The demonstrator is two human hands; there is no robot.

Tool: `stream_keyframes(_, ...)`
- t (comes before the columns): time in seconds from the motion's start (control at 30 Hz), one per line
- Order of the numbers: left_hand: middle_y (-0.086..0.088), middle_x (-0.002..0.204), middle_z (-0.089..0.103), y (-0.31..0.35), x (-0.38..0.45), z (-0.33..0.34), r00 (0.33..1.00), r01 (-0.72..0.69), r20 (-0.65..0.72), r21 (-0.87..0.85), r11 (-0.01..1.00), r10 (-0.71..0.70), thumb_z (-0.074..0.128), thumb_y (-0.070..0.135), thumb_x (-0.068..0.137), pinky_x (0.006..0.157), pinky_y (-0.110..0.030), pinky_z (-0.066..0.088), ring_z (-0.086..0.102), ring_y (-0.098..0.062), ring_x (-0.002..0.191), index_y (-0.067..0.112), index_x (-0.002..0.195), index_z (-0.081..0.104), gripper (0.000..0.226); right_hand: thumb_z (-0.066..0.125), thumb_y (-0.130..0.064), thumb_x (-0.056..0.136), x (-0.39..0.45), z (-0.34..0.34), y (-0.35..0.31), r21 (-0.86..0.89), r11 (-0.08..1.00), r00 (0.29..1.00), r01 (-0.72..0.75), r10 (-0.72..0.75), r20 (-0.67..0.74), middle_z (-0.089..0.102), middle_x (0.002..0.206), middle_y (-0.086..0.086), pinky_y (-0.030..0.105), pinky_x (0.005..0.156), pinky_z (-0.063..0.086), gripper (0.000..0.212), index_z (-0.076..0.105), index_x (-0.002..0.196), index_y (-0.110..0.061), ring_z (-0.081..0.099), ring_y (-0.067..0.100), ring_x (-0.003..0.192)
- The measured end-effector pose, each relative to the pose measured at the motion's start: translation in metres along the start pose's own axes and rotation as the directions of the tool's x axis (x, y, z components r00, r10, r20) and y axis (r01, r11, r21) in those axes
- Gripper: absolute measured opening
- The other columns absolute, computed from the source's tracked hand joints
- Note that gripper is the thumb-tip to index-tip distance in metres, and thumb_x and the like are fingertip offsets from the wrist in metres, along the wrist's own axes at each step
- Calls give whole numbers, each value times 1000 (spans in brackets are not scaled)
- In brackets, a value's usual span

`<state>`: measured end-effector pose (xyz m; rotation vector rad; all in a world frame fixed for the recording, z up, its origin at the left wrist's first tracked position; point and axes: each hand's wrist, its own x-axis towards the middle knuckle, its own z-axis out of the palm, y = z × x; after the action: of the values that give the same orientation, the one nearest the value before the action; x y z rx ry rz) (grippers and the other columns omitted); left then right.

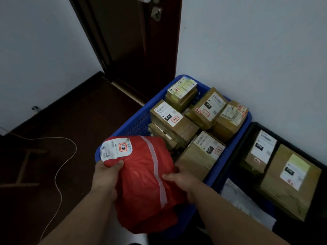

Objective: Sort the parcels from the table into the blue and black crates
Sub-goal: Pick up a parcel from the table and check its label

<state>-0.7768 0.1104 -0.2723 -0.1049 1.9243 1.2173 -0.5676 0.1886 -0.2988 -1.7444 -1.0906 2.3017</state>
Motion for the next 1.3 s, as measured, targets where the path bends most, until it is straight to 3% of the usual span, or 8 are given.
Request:
stream_keyframes(0.4, 1, 103, 61, 24, 115, 55, 950, -150, 313, 510, 847, -20, 49, -1, 91, 75, -31, 48, 59, -15, 89, 22, 132, 48, 47, 85, -9, 72, 74, 31, 17, 52, 989, 989, -139, 141, -38, 48, 143, 2, 36, 105, 41, 123, -3, 157, -29, 49, 21, 122)
stream_keyframes(0.5, -2, 120, 64, 24, 154, 73, 905, -242, 421, 626, 742, -60, 43, 14, 81, 93, -39, 51, 61, -19, 103, 28, 136, 50, 57, 92, -16, 61, 96, 48, 29, 110, 983, 986, -145, 153, -71, 51, 139, 0, 36, 107, 42, 128, 7, 156, -30, 51, 20, 121)
stream_keyframes(0.6, -2, 131, 59, 25, 184, 93, 860, -305, 496, 683, 663, -116, 40, 32, 96, 105, -43, 45, 58, -21, 112, 28, 139, 49, 44, 91, -21, 55, 120, 69, 40, 150, 979, 978, -139, 160, -132, 54, 135, -2, 35, 105, 44, 121, 22, 154, -27, 53, 18, 118)
stream_keyframes(0.9, 1, 127, 56, 8, 224, 138, 774, -512, 617, 741, 435, -140, 38, 31, 100, 99, -34, 41, 54, -18, 108, 34, 127, 47, 29, 60, -24, 96, 175, 100, 64, 73, 997, 889, -17, 48, -455, 37, 152, -8, 22, 105, 34, 81, 7, 155, -41, 41, 4, 121)
stream_keyframes(1.03, -9, 161, 4, -15, 222, 115, 760, -650, 650, 760, 14, -7, 50, 15, 93, 115, -52, 23, 19, -34, 143, 33, 153, -13, 89, 52, -28, 100, 177, 103, 72, -145, 983, 863, -114, 26, -505, 36, 152, -6, 21, 102, 33, 73, 6, 156, -37, 40, 9, 126)
stream_keyframes(1.13, -9, 161, 3, -28, 209, 95, 390, -852, 916, 398, -339, 95, 62, 11, 76, 112, -56, 25, 13, -34, 142, 31, 155, -2, 103, 52, -41, 98, 179, 107, 71, -247, 957, 847, -155, 0, -531, 42, 149, -4, 30, 100, 42, 72, 6, 154, -39, 48, 17, 126)
stream_keyframes(1.2, -8, 162, 12, -38, 211, 92, 268, -871, 963, 243, -426, 0, 68, 19, 70, 110, -51, 23, 19, -32, 140, 28, 155, 18, 99, 53, -41, 96, 180, 109, 69, -306, 939, 835, -157, -39, -549, 50, 142, -4, 33, 97, 46, 70, 11, 152, -37, 54, 17, 120)
stream_keyframes(1.3, 2, 161, -20, -44, 225, 92, 484, -845, 826, 354, -401, -289, 47, 38, 93, 117, -52, 12, -1, -30, 148, 32, 155, 0, 78, 50, -37, 95, 180, 113, 74, -558, 815, 868, -157, -155, -471, 60, 130, 0, 34, 91, 50, 72, 7, 153, -34, 61, 19, 110)
